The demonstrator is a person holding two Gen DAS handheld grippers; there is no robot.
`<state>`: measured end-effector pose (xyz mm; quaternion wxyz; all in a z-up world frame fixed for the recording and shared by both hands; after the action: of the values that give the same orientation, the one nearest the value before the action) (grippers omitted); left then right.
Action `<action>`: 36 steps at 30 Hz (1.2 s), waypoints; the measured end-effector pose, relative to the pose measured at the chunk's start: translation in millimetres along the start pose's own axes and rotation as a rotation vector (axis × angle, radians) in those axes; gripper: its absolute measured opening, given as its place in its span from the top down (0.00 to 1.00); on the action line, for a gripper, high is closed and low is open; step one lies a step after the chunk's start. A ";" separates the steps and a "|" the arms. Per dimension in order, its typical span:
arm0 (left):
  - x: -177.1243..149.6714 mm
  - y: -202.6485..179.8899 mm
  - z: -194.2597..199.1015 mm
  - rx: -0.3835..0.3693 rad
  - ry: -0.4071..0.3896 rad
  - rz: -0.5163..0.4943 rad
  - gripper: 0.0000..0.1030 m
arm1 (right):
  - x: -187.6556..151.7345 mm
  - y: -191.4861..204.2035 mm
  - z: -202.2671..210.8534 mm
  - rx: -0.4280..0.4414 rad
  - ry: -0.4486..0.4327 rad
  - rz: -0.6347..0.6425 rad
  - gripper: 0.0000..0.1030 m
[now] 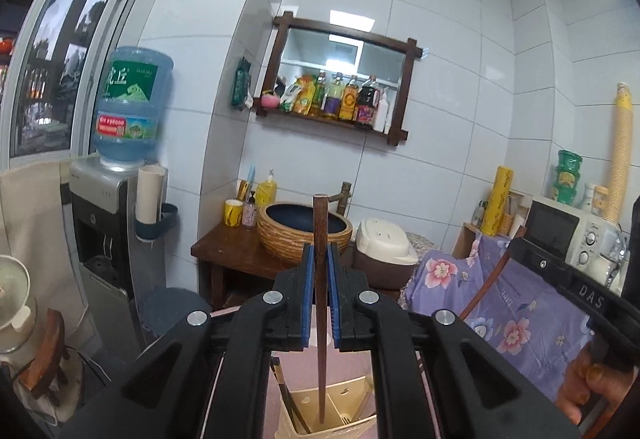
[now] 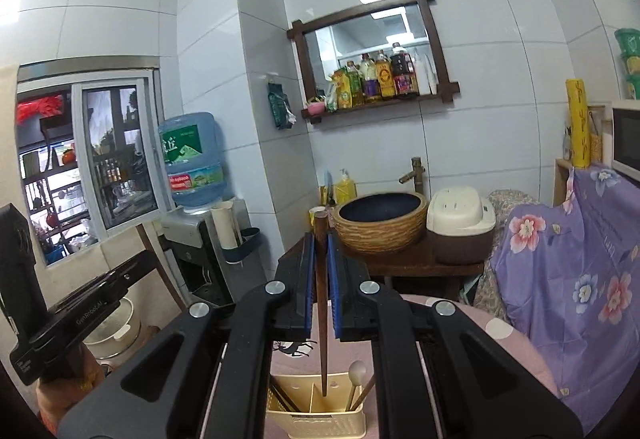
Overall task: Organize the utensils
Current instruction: 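Lift both brown chopsticks and carry them upright over the beige basket, then open both tools to drop the chopsticks into the basket, then move both open tools back down to the remaining chopsticks on the table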
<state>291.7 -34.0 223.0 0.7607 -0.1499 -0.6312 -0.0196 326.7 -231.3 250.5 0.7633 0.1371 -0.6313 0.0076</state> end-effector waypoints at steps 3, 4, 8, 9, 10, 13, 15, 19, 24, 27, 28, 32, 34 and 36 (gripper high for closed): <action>-25.2 6.5 -17.5 0.024 0.036 0.007 0.92 | -32.3 -4.9 -25.3 -0.025 0.052 -0.004 0.93; -34.5 9.1 -22.2 0.032 0.050 0.010 0.92 | -45.5 -6.2 -34.0 -0.028 0.075 -0.005 0.93; -76.4 19.7 -37.3 0.049 0.125 0.026 0.92 | -85.3 -10.5 -54.9 -0.041 0.139 -0.006 0.93; -83.7 21.5 -39.0 0.054 0.137 0.026 0.92 | -92.6 -9.7 -57.7 -0.044 0.150 -0.001 0.93; -89.3 23.0 -40.6 0.057 0.146 0.027 0.92 | -100.0 -9.3 -60.6 -0.048 0.161 0.007 0.93; -108.0 27.0 -44.5 0.056 0.185 0.038 0.92 | -115.3 -8.1 -66.0 -0.063 0.178 0.022 0.93; -116.2 27.9 -45.7 0.054 0.202 0.037 0.92 | -120.3 -9.2 -65.3 -0.078 0.168 0.033 0.93; -124.2 31.1 -49.8 0.052 0.226 0.043 0.92 | -121.1 -11.4 -62.5 -0.080 0.161 0.030 0.93; -126.6 30.6 -47.9 0.033 0.235 0.050 0.88 | -120.5 -12.2 -54.0 -0.099 0.133 0.051 0.87; -126.9 29.0 -39.6 0.032 0.219 0.042 0.57 | -121.7 -11.3 -44.9 -0.097 0.110 0.057 0.58; -127.3 28.8 -35.3 0.029 0.211 0.042 0.53 | -121.3 -11.4 -41.1 -0.099 0.099 0.056 0.58; -136.2 26.3 -20.3 0.029 0.228 0.015 0.40 | -126.6 -8.5 -20.4 -0.091 0.091 0.067 0.57; -148.2 26.2 -11.0 0.034 0.259 -0.007 0.37 | -134.5 -7.4 -11.0 -0.089 0.107 0.082 0.53; -163.2 28.2 -4.8 0.053 0.297 -0.034 0.37 | -150.0 -7.1 -1.1 -0.092 0.136 0.100 0.48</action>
<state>269.4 -34.3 58.8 0.8489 -0.1145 -0.5146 -0.0378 298.6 -213.7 104.0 0.8086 0.0693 -0.5837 0.0262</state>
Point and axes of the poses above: each gripper's, at about its wrist camera, not at the fingertips, and z roughly against the way its jaws point, y to its left, x to its top, the point moved 4 cm from there along -z, roughly the way its jaws point, and after that the axes turned 1 degree about -y, right-handed, at the moved point
